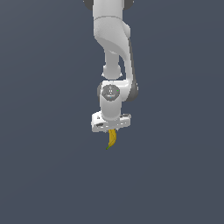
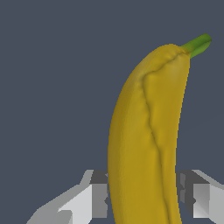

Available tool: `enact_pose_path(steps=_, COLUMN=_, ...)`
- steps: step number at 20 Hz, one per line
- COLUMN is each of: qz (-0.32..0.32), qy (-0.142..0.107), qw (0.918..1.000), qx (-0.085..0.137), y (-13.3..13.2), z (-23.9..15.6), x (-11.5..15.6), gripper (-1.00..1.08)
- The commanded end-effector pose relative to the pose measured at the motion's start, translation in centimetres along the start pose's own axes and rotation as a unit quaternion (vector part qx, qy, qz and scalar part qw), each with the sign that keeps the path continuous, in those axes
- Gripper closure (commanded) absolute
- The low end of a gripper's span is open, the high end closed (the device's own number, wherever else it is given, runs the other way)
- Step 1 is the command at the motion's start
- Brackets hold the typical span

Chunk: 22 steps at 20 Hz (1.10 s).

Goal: Pick up the object and move it to a goal position.

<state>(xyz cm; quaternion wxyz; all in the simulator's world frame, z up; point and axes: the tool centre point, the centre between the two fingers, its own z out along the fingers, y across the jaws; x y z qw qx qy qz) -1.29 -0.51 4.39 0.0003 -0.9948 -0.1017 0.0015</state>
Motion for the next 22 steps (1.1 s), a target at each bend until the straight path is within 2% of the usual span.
enact_pose_path(steps=1, qz=0.0, qy=0.001, qw=1.0, qx=0.0, y=1.4, z=-0.6, x=-1.9, gripper=1.08)
enact_pose_path(steps=12, qz=0.0, qy=0.001, qw=1.0, qx=0.0, y=6.7, z=-2.6, x=-9.1, gripper=1.08)
enact_pose_path(steps=17, qz=0.0, qy=0.001, qw=1.0, qx=0.0, y=8.1, z=-3.1, x=-10.8, gripper=1.08)
enact_pose_path(steps=22, qz=0.0, qy=0.001, qw=1.0, qx=0.0, y=8.6, z=-3.3, x=-11.3, gripper=1.08)
